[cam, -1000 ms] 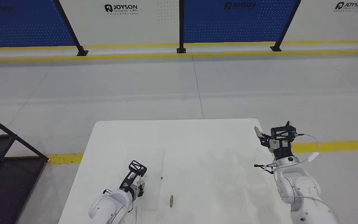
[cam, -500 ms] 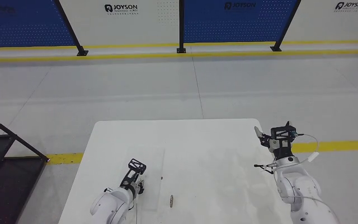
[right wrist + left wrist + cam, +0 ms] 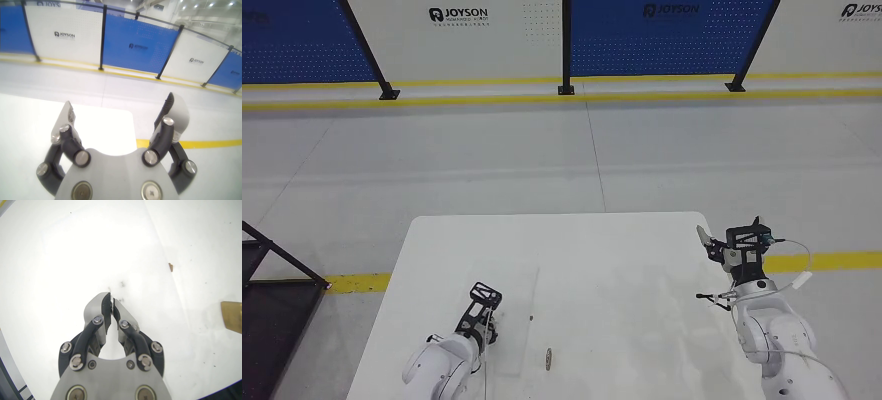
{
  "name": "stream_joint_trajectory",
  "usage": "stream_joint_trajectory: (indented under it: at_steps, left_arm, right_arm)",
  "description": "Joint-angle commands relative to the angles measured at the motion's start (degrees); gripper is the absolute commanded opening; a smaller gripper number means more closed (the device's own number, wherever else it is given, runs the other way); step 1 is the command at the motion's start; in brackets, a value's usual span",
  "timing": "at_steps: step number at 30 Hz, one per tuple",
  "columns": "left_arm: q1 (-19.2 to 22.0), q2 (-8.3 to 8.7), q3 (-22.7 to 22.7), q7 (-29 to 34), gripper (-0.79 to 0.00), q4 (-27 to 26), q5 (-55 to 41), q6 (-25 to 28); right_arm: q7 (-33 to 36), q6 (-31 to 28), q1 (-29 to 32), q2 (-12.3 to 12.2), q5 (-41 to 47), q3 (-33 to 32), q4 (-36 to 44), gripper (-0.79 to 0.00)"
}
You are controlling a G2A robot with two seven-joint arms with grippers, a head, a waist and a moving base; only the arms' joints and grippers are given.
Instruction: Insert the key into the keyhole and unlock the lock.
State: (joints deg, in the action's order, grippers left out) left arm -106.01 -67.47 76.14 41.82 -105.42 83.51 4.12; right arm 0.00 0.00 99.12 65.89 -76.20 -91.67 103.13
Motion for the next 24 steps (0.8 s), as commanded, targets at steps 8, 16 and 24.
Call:
stream_joint_trajectory:
  at_steps: [8, 16, 24]
  left_arm:
    - [-2.2, 0.26, 1.9, -1.4, -0.785, -3.3, -0.9, 0.0]
    - [-9.9, 1.03, 9.9, -10.1, -0.785, -12.0, -9.5, 5.1]
    - [-17.9, 2.13, 24.3, -22.4, -0.785, -12.8, -27.2, 22.8]
  right_arm:
    - [0.0, 0.0, 0.0, 0.0, 0.0, 0.0, 0.0, 0.000]
    - [0.0, 0.0, 0.0, 0.0, 0.0, 0.0, 0.0, 0.000]
    - [0.0, 0.0, 0.0, 0.0, 0.0, 0.0, 0.0, 0.000]
